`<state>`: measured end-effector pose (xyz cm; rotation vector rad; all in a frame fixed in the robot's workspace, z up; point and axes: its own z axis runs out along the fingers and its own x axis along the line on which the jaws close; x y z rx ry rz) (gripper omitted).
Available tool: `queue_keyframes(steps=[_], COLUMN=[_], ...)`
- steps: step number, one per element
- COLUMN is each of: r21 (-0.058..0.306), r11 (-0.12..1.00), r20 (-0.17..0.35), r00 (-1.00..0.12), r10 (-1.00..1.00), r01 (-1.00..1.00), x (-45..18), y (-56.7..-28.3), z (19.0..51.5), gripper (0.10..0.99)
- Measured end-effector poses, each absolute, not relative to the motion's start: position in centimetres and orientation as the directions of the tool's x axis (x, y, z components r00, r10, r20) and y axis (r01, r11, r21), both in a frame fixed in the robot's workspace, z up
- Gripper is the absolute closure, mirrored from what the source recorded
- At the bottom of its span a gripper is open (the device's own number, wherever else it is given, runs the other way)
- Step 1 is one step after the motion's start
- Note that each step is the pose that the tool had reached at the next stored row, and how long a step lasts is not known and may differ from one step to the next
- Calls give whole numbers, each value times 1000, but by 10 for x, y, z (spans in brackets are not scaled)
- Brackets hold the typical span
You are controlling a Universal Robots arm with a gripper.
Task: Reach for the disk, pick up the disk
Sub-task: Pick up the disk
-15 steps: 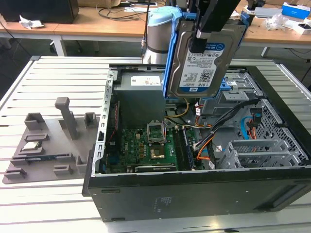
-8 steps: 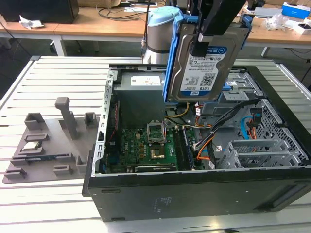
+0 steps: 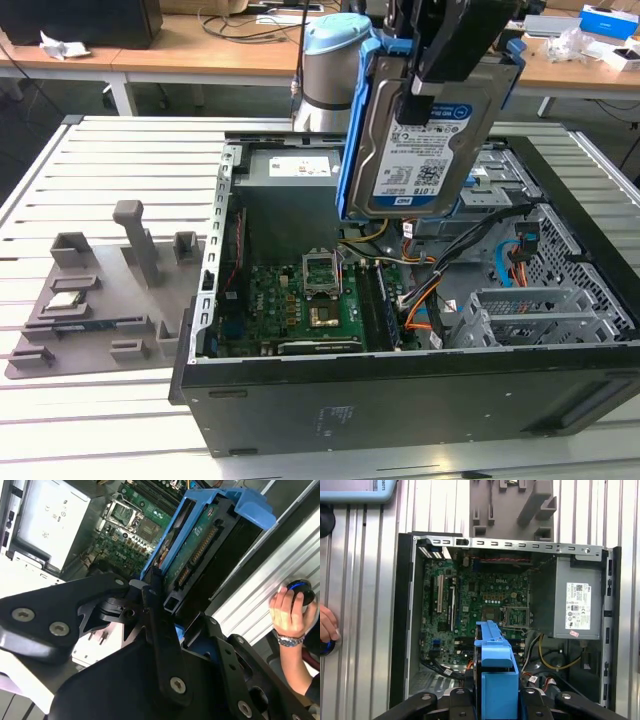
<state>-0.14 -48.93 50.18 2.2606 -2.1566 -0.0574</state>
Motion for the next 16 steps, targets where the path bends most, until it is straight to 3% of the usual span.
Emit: queue_keyframes(steps=[16], r21=[38], r11=[-47], r20=[-15], r00=[47], r10=[-999], r01=[-998], x=[-1], y=[-522], z=[502], gripper=[718])
